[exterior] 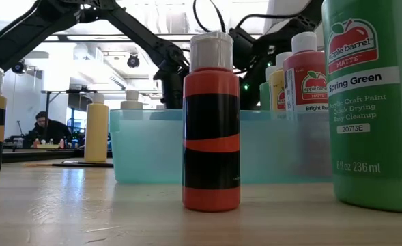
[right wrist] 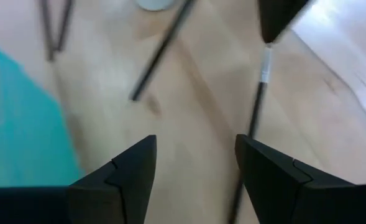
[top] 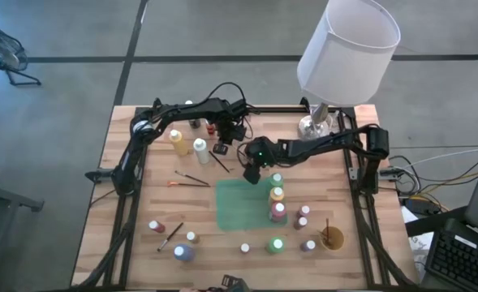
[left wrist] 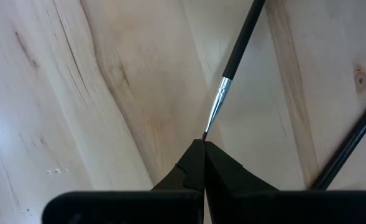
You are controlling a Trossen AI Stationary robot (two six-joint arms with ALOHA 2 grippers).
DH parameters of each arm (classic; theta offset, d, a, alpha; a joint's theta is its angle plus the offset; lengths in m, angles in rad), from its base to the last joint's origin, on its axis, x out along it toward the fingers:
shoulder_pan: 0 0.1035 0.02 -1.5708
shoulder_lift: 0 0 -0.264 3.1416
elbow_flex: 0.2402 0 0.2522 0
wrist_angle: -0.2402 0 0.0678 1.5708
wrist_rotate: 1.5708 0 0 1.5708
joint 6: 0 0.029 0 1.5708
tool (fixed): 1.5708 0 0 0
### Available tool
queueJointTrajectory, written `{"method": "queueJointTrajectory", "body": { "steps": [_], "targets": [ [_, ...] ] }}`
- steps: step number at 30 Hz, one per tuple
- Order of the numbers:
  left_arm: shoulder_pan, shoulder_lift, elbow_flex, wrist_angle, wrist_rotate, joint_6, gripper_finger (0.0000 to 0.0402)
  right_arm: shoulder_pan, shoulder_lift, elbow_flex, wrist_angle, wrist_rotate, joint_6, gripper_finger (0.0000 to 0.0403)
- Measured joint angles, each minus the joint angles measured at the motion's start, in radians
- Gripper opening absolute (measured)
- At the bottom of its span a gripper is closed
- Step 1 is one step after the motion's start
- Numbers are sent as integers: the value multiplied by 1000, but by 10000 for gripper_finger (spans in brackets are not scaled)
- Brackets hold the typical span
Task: Pick & Place Paint Supplies
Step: Put the silver paintbrush into the yellow cup
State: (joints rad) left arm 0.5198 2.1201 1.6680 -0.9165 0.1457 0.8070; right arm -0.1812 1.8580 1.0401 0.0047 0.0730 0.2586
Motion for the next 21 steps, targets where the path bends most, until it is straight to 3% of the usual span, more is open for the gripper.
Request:
{"method": "queueJointTrajectory", "body": {
  "steps": [16, 21],
  "targets": [
    [0, 0, 48, -36, 0, 0, 0, -30, 10, -13, -3, 6, 3, 203],
    [0, 0, 75, -46, 3, -13, 0, -40, 10, -14, 14, 69, 0, 210]
  ]
}}
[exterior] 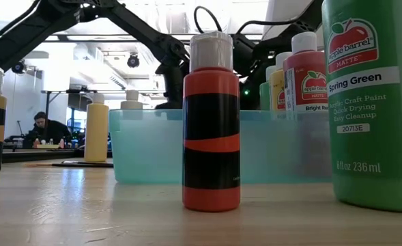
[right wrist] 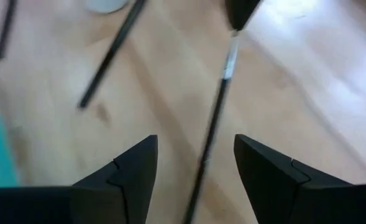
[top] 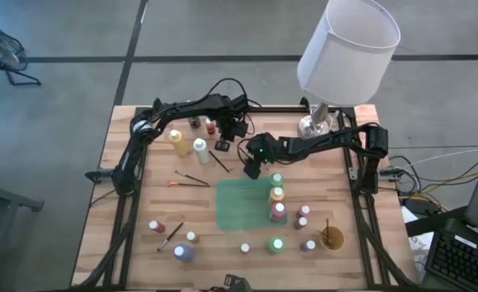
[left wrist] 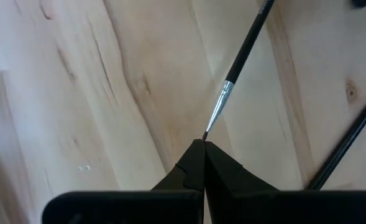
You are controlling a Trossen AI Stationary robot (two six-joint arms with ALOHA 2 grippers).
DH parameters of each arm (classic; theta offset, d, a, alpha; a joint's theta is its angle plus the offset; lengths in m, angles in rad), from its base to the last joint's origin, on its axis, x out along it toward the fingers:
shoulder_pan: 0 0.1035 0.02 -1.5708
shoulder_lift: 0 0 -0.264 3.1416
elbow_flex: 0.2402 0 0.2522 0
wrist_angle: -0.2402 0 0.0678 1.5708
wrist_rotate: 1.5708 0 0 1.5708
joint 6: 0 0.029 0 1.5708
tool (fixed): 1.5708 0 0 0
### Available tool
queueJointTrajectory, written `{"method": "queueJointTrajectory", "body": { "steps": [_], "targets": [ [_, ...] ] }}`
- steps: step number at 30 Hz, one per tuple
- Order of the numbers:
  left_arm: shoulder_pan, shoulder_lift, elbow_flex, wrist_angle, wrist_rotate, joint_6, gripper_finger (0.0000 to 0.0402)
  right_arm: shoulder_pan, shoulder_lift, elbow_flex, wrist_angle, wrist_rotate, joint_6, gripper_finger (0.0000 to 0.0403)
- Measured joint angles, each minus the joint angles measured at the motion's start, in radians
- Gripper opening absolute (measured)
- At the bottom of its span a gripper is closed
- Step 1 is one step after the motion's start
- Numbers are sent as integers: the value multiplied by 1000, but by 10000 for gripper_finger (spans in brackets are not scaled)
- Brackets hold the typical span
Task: Pick & Place Paint Supplies
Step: Put the silver paintbrush into the yellow cup
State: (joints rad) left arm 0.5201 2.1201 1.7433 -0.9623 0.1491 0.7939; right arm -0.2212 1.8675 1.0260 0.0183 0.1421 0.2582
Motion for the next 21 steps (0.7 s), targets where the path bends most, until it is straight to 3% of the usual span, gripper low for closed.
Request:
{"method": "queueJointTrajectory", "body": {
  "steps": [21],
  "targets": [
    [0, 0, 12, -17, 25, -11, 0, -40, 0, -44, 79, -13, 22, 205]
  ]
}}
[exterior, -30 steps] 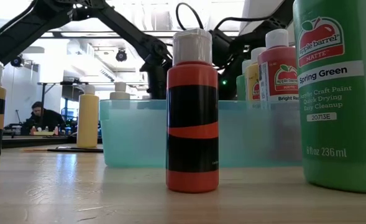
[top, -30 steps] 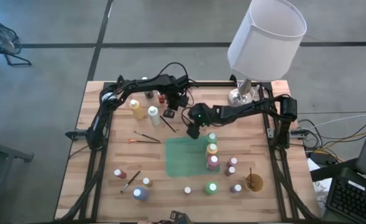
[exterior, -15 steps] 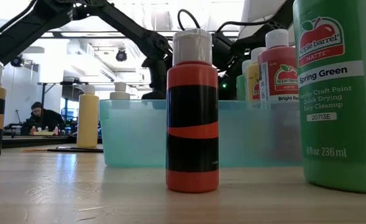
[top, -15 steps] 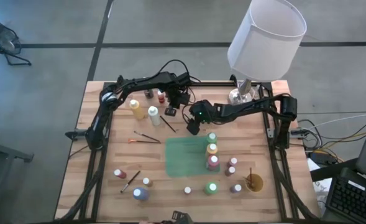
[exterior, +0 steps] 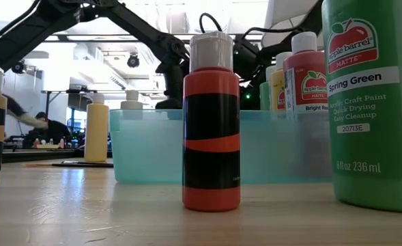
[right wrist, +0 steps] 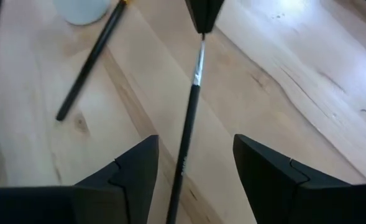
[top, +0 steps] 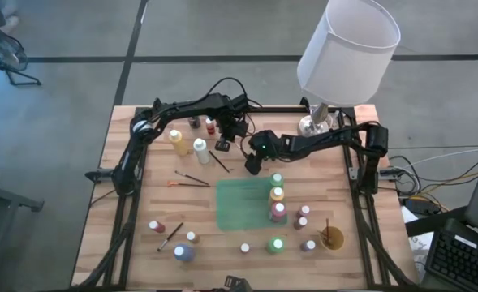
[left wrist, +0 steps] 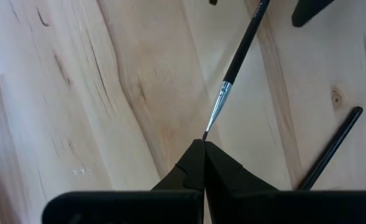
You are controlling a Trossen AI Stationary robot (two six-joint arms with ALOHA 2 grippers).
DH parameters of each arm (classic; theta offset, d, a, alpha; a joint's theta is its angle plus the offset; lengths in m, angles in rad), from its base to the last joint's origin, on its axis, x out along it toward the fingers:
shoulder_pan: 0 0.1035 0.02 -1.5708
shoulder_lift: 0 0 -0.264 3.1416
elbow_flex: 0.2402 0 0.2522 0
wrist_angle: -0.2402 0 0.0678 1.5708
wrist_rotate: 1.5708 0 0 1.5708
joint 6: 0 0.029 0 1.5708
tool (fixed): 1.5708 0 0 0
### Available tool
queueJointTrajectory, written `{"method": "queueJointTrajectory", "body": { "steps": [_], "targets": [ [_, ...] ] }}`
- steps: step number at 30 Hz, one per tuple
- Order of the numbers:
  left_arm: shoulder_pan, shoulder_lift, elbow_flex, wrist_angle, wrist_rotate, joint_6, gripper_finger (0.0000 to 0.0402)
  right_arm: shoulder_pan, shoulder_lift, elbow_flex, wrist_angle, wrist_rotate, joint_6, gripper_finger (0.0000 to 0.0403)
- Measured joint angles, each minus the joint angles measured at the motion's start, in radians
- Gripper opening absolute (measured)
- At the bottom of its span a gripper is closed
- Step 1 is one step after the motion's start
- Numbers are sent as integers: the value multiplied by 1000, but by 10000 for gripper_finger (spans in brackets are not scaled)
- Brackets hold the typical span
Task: Pick & Place Paint Supplies
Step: Put the silver paintbrush into the yellow cup
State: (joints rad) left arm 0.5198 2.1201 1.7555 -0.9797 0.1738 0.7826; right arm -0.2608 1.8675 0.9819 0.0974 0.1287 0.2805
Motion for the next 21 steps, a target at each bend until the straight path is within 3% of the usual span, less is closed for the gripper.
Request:
{"method": "queueJointTrajectory", "body": {
  "steps": [8, 15, 18, 21],
  "targets": [
    [0, 0, 0, -4, 12, -2, 0, -20, 69, -18, 71, -42, 8, 222],
    [0, 0, 0, -17, 13, -9, 0, -19, 196, 78, 97, -40, 4, 227],
    [0, 0, 0, -18, 13, -9, 0, -19, 203, 100, 66, -19, 0, 197],
    [0, 0, 0, -18, 13, -9, 0, -19, 191, 105, 35, 1, -4, 130]
  ]
}}
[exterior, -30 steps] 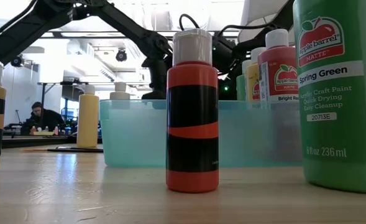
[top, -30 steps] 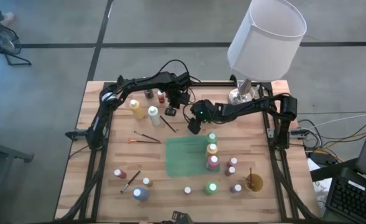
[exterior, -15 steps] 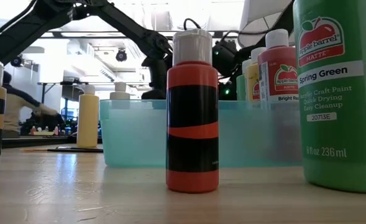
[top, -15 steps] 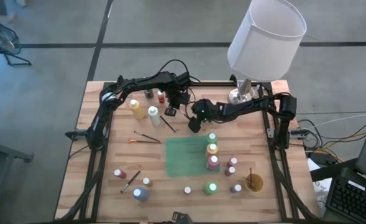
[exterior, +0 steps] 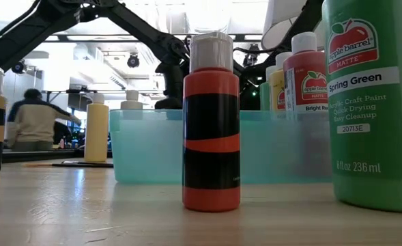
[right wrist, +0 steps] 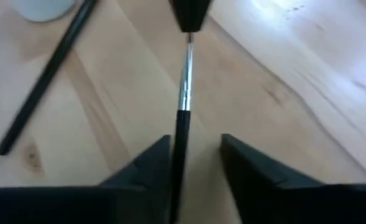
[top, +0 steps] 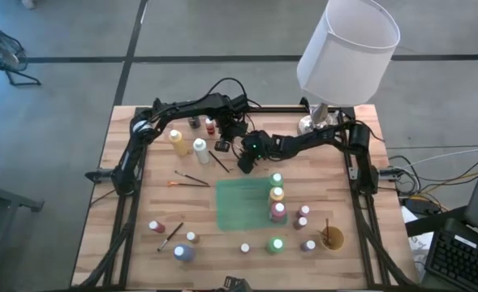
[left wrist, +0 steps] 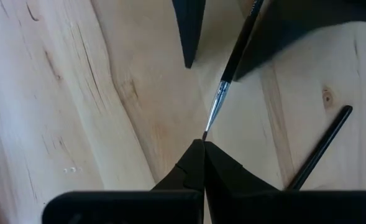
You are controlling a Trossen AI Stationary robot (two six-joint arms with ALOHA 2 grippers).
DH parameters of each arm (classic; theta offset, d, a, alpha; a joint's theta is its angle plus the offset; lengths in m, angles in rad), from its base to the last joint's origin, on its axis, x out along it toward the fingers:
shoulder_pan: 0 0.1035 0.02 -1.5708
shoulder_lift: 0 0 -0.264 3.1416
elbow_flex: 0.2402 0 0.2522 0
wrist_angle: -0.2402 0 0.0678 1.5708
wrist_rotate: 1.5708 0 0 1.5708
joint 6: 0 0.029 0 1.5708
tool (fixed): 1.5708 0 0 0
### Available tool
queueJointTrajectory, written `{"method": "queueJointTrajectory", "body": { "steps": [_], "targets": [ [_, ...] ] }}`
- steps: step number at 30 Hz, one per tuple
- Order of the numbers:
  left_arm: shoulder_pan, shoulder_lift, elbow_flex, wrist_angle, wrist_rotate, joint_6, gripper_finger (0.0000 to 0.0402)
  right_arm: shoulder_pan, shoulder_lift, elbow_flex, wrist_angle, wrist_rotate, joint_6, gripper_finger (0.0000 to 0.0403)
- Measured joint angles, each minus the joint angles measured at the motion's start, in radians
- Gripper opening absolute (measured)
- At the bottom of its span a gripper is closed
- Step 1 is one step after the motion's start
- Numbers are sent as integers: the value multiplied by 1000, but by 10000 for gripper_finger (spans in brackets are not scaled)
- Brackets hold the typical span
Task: Pick & Place Paint Supplies
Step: Put the silver paintbrush into the yellow cup
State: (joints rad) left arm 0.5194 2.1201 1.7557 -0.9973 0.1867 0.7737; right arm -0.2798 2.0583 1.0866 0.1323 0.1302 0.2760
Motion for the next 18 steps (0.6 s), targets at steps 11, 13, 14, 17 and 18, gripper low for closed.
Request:
{"method": "queueJointTrajectory", "body": {
  "steps": [11, 13, 14, 17, 18],
  "targets": [
    [0, 0, 0, 0, 0, 3, 0, 0, -25, -1, -50, 24, -46, 11],
    [0, 0, 0, 0, 0, 3, 0, 0, -25, -2, -50, 25, -47, 10],
    [0, 0, 0, 0, 0, 3, 1, 0, -25, -2, -50, 26, -47, 10],
    [0, 0, 0, 1, 0, 2, 4, 5, -28, -2, -48, 28, -56, 9],
    [0, 0, 0, 1, 0, 2, 4, 8, -32, 0, -51, 28, -62, 9]
  ]
}}
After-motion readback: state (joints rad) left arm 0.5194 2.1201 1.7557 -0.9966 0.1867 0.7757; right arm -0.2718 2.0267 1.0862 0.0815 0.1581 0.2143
